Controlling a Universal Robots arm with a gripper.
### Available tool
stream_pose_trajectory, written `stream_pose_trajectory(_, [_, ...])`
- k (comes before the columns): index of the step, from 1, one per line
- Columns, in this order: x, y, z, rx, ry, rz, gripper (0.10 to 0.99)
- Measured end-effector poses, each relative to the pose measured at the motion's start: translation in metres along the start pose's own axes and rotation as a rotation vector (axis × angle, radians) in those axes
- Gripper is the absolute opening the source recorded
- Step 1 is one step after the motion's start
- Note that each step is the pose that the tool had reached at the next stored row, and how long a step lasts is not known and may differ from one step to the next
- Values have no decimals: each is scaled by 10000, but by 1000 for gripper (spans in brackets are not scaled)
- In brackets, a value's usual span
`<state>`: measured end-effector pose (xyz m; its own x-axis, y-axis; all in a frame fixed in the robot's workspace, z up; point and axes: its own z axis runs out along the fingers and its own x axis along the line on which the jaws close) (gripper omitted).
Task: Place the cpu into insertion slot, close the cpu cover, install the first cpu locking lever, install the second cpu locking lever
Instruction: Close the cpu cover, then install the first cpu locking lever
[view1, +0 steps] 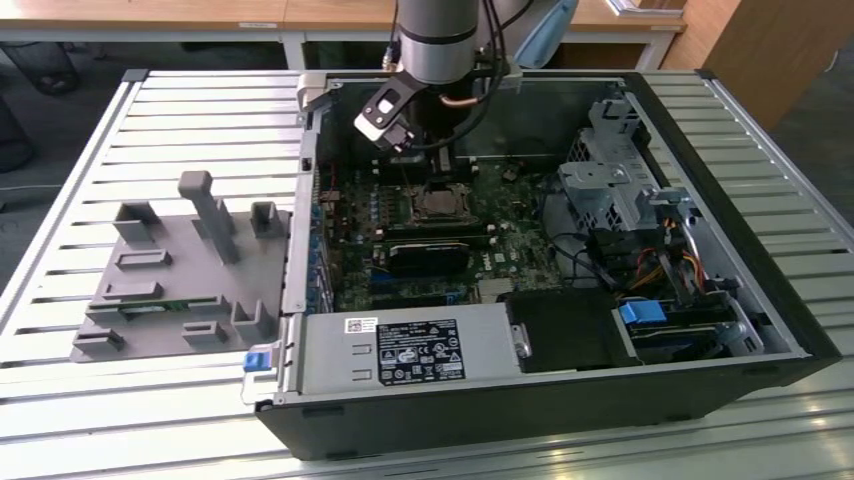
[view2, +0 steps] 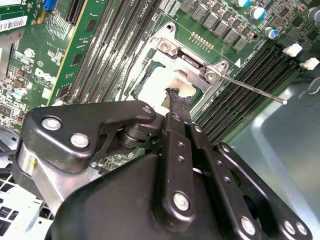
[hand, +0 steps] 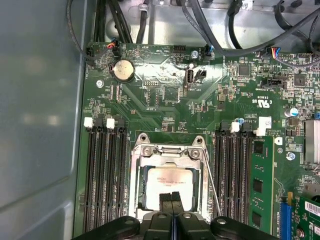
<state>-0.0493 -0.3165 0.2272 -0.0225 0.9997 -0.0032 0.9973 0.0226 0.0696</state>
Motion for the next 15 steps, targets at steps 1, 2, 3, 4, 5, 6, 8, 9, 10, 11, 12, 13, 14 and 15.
stream_pose_trajectory(1, [0,1,-1,4,0,-1,106])
stream_pose_trajectory(2, [0,1,-3,9,-1,0,106])
stream_pose_trajectory(3, [-1,1,-8,15,-3,0,106])
stream_pose_trajectory(4, [-1,2,-13,19,-3,0,106])
stream_pose_trajectory(5, [0,2,-19,18,0,0,106])
stream_pose_trajectory(6, [-1,3,-26,19,0,0,106])
stream_pose_trajectory(8, [-1,5,-51,20,1,-1,106])
stream_pose_trajectory(9, [-1,6,-70,20,9,0,106])
stream_pose_trajectory(10, [-1,8,-89,20,11,0,106])
stream_pose_trajectory(11, [0,9,-111,21,12,0,106])
stream_pose_trajectory(12, [-1,11,-135,22,10,1,106])
stream_pose_trajectory(13, [-1,12,-162,23,10,1,106])
stream_pose_trajectory(14, [-1,15,-195,23,12,1,106])
stream_pose_trajectory(15, [-1,17,-222,24,11,0,106])
